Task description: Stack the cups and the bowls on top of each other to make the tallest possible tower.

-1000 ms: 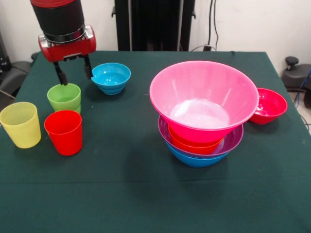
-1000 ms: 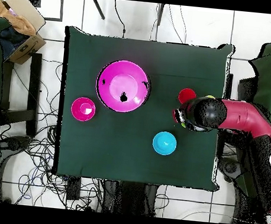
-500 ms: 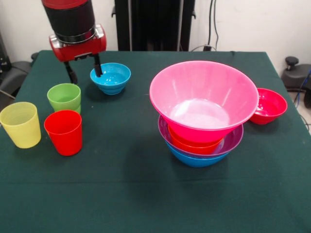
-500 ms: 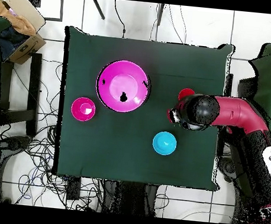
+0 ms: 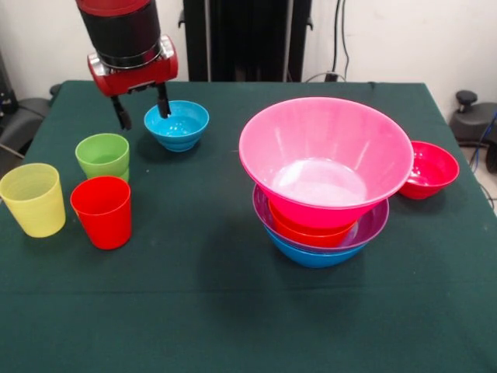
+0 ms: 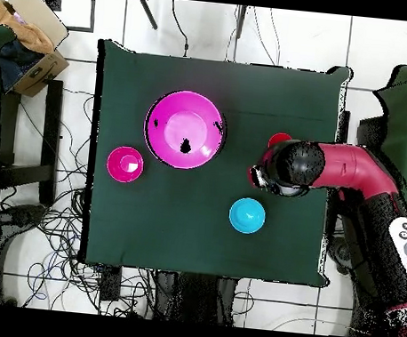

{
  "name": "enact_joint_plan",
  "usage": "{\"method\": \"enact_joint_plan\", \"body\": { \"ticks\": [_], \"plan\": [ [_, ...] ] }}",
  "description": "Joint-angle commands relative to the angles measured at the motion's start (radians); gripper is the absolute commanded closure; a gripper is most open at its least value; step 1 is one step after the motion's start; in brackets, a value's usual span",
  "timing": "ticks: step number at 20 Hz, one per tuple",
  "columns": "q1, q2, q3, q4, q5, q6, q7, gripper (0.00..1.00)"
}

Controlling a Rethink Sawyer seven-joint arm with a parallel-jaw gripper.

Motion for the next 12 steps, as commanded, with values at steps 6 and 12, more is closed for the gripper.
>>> {"method": "enact_joint_plan", "body": {
  "ticks": [6, 12],
  "plan": [
    [0.084, 0.074, -0.075, -0.062, -0.098, 0.147, -0.184, 0.0],
    [0.074, 0.112, -0.08, -0.046, -0.113, 0.054, -0.149, 0.0]
  ]
}}
